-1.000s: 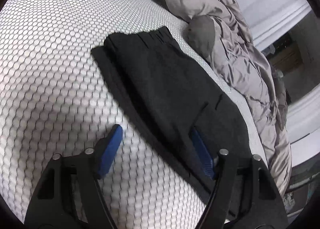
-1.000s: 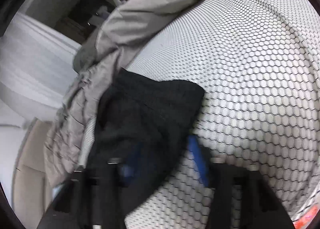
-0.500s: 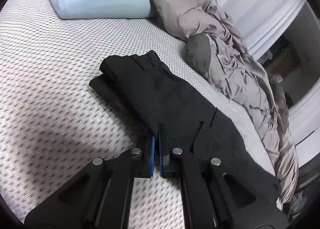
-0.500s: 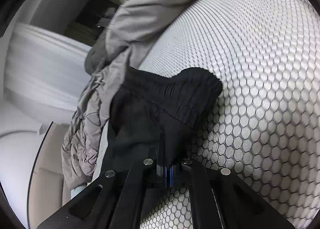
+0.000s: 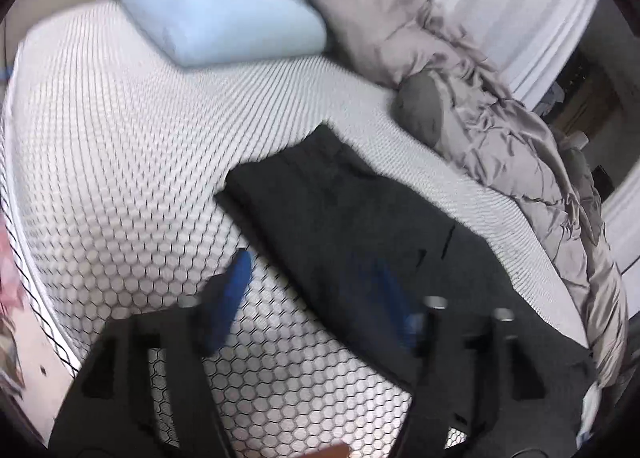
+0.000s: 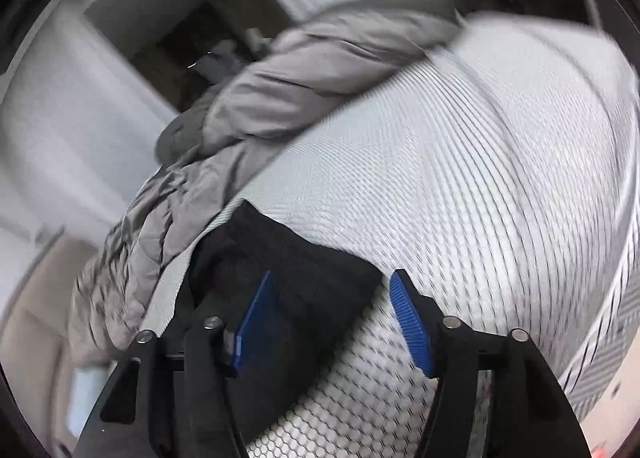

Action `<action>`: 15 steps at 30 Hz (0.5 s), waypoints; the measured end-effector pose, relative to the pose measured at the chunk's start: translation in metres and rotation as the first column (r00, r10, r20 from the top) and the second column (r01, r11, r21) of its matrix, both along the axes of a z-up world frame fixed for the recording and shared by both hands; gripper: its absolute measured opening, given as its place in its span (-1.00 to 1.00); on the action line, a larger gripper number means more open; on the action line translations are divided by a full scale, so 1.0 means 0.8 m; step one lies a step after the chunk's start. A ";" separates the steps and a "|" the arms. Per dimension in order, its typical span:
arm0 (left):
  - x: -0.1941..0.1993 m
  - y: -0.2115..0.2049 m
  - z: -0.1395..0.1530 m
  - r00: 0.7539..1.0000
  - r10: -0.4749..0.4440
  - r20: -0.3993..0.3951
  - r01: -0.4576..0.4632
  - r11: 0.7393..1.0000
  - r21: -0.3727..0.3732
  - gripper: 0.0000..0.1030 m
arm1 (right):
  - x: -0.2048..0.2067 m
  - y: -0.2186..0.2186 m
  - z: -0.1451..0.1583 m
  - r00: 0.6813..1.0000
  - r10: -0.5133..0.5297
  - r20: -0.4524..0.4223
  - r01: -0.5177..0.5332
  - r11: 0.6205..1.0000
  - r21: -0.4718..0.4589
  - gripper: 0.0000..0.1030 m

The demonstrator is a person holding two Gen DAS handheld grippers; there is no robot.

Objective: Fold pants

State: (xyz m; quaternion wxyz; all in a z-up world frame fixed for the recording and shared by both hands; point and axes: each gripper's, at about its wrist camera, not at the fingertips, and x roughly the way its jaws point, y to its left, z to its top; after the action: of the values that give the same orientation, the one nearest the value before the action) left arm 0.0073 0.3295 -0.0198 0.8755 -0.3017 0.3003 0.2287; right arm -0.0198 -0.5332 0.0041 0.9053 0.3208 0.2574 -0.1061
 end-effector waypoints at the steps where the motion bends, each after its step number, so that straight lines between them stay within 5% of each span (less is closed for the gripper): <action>1: -0.002 -0.004 0.007 1.000 -0.001 0.010 0.001 1.000 0.019 0.46 | 0.007 0.005 0.007 1.000 0.025 -0.008 -0.025 0.999 -0.040 0.50; 4: -0.004 -0.014 0.024 0.997 -0.034 0.064 0.032 0.999 0.028 0.97 | 0.046 0.022 0.028 0.990 0.130 -0.063 -0.138 0.979 -0.148 0.68; 8: 0.015 -0.028 0.028 0.982 -0.129 0.140 0.135 0.990 -0.033 0.98 | 0.124 0.037 0.032 0.950 0.253 -0.185 -0.282 0.948 -0.150 0.76; 15: 0.064 -0.061 0.013 0.967 -0.238 0.090 0.245 0.966 -0.080 0.98 | 0.264 0.082 0.018 0.866 0.334 -0.373 -0.438 0.865 -0.242 0.76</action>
State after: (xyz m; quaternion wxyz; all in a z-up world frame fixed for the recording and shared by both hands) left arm 0.0586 0.2809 -0.0092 0.8934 -0.3111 0.3100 0.0944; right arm 0.1918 -0.4676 0.0187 0.8938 0.0897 0.4392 -0.0108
